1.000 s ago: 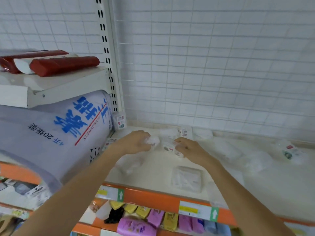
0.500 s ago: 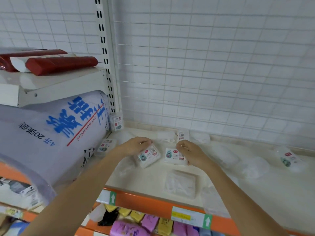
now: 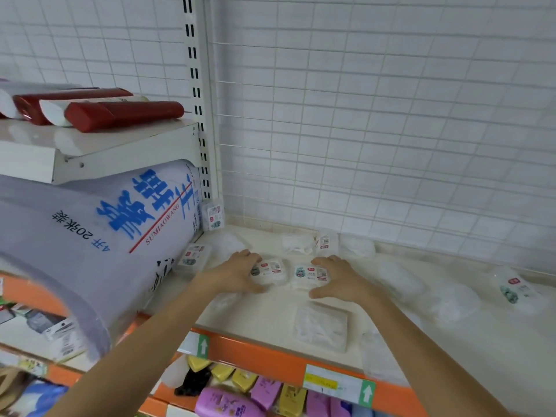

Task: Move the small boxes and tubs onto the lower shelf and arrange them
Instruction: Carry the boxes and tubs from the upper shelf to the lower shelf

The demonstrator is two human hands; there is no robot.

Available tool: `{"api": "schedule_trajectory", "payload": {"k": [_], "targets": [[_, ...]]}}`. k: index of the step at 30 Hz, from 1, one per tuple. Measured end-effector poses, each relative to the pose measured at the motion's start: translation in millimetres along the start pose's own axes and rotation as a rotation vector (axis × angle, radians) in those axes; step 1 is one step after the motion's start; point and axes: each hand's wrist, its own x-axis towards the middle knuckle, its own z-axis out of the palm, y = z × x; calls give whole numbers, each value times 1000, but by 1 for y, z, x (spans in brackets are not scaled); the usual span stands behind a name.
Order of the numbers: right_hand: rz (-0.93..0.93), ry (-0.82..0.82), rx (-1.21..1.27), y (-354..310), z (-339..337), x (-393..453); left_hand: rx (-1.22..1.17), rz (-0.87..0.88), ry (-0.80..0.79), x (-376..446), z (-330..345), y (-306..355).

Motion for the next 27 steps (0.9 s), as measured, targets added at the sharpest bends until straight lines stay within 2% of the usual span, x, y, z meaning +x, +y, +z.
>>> {"api": "schedule_trajectory", "payload": {"k": [3,7,11,18,22,27], "targets": [[16,82,-158,-9,2,-4,57,40,9,1,1,3],[-14,240,-273,-20,3,-14,36,106,123,0,-5,2],[-31,373,-259,-24,-8,-35,-30,216,237,-5,-20,-3],[26,664,-210,-11,-32,-119,-138,542,445,-13,-29,25],[147,791,-232,10,-33,-191,-180,732,406,-20,-15,71],[345,889,-221,37,-18,-286,-267,894,264,-27,26,143]]}}
